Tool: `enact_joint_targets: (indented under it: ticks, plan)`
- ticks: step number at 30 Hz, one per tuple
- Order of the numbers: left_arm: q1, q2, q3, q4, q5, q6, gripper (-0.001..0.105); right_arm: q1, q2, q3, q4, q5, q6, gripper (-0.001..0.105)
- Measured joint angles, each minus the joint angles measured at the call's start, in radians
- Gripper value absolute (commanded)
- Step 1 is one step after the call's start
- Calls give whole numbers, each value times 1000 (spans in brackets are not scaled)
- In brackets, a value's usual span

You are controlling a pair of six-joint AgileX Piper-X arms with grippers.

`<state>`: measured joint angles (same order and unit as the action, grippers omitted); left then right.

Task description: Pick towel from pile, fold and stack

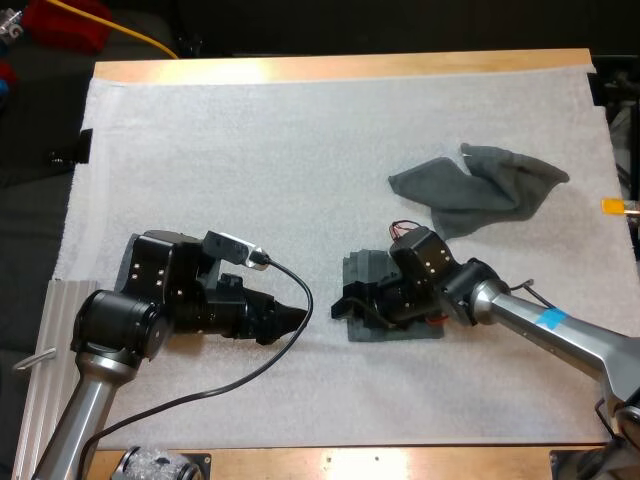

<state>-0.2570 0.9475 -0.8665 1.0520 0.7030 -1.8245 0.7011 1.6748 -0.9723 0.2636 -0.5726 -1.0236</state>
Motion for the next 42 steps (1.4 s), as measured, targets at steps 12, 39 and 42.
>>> enact_joint_targets:
  ticks: [12, 39, 42]
  plan:
    - [0, 0, 0, 0, 0, 0, 68, 0, -344, 0, 315, 348, -280, 71]
    - [-67, 420, 0, -318, -37, -147, 68, 0, -620, 0, 531, 428, -357, 71]
    - [-97, 485, 0, -360, -37, -170, 68, 0, -620, 0, 547, 431, -361, 71]
